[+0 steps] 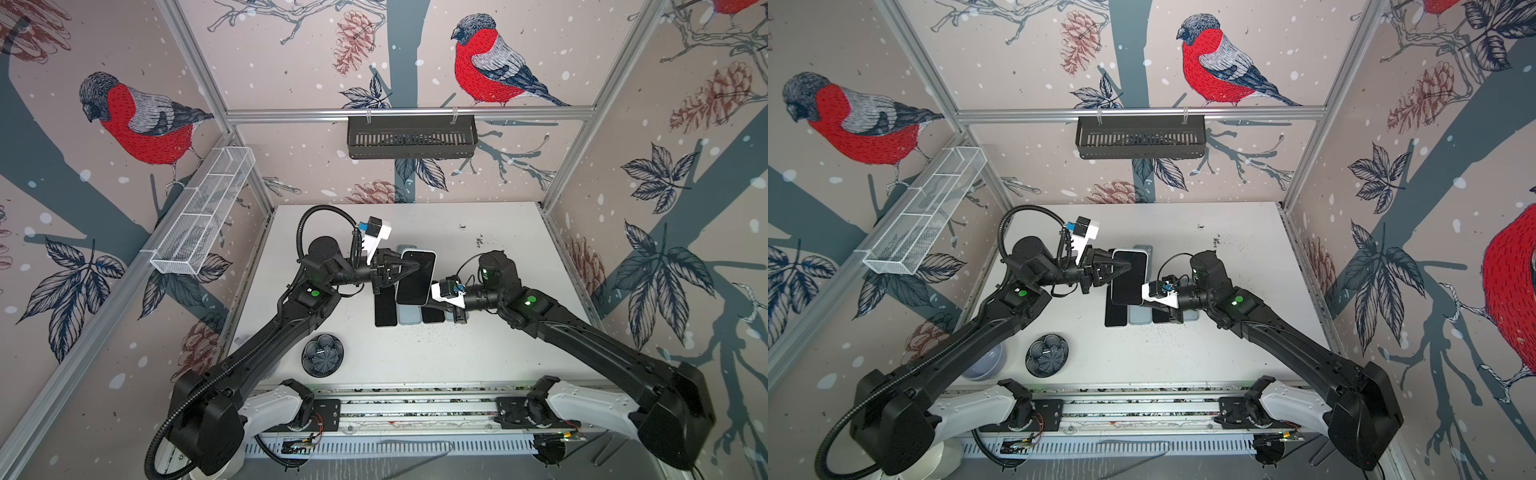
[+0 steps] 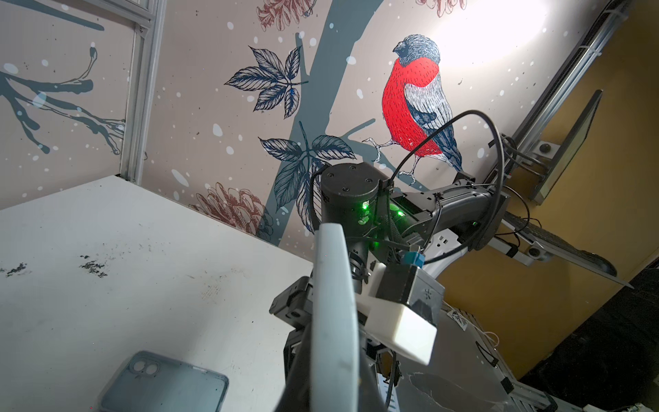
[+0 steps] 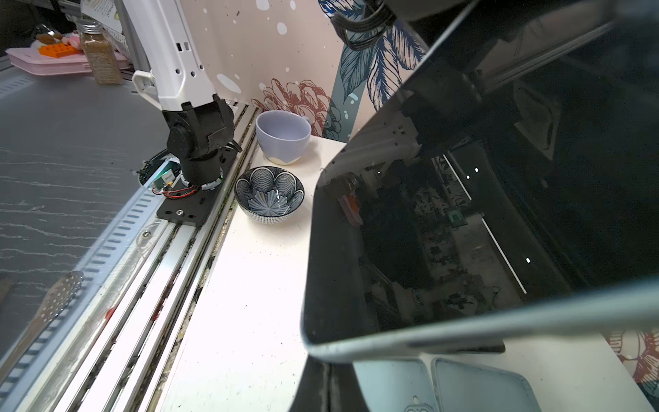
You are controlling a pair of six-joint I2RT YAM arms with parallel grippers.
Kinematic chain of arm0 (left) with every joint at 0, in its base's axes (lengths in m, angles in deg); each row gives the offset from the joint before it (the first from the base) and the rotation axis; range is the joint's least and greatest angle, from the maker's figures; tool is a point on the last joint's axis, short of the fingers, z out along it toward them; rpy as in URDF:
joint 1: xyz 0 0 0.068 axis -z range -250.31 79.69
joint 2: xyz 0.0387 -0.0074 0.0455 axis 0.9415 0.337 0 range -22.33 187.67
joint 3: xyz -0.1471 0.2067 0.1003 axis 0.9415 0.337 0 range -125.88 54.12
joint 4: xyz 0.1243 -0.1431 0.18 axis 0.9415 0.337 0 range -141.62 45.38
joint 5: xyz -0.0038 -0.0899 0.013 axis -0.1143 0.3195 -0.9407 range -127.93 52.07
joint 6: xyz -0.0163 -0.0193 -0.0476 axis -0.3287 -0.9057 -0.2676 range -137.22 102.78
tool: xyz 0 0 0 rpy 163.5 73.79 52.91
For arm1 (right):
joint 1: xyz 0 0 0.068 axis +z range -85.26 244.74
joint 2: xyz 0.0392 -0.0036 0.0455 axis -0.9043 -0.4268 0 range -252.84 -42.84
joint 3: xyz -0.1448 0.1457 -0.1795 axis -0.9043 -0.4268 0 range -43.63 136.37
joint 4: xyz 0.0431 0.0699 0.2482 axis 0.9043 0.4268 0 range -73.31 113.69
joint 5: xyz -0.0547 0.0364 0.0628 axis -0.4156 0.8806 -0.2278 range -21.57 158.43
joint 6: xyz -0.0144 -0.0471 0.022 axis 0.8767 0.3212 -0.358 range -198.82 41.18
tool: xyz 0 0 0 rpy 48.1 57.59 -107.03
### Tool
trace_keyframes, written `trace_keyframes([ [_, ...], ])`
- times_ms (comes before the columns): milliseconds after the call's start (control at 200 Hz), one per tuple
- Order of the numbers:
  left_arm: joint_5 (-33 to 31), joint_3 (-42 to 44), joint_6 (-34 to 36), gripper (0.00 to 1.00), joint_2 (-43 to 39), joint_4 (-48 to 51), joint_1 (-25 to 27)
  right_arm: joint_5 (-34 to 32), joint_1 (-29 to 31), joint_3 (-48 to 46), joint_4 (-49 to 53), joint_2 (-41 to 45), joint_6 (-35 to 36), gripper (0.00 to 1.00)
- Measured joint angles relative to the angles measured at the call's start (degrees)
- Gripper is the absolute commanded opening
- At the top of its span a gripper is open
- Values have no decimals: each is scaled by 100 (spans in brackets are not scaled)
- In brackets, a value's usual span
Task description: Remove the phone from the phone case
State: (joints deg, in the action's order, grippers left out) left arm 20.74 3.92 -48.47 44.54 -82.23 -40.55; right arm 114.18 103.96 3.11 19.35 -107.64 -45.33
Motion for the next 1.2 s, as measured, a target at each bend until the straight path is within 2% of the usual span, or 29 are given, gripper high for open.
trace_keyframes([
  [155, 229, 33, -267, 0, 101, -96, 48, -433, 9, -326, -763, 203, 70, 2],
  [375, 232, -4, -570, 0, 142, -269, 9, -800, -66, -872, -1342, 619, -142, 45],
  [440, 227, -68, -595, 0, 142, -313, -9, -721, -181, -857, -1316, 623, -212, 51],
  [735, 98, -332, 70, 0, -90, 271, -11, 212, -323, -304, -234, 455, -186, 59],
  [895, -63, -332, 444, 0, -184, 647, -11, 544, -317, -302, -186, 466, -358, 59],
  [1201, -186, -284, 616, 0, -264, 734, 79, 828, -286, -92, -197, 149, -654, 55],
])
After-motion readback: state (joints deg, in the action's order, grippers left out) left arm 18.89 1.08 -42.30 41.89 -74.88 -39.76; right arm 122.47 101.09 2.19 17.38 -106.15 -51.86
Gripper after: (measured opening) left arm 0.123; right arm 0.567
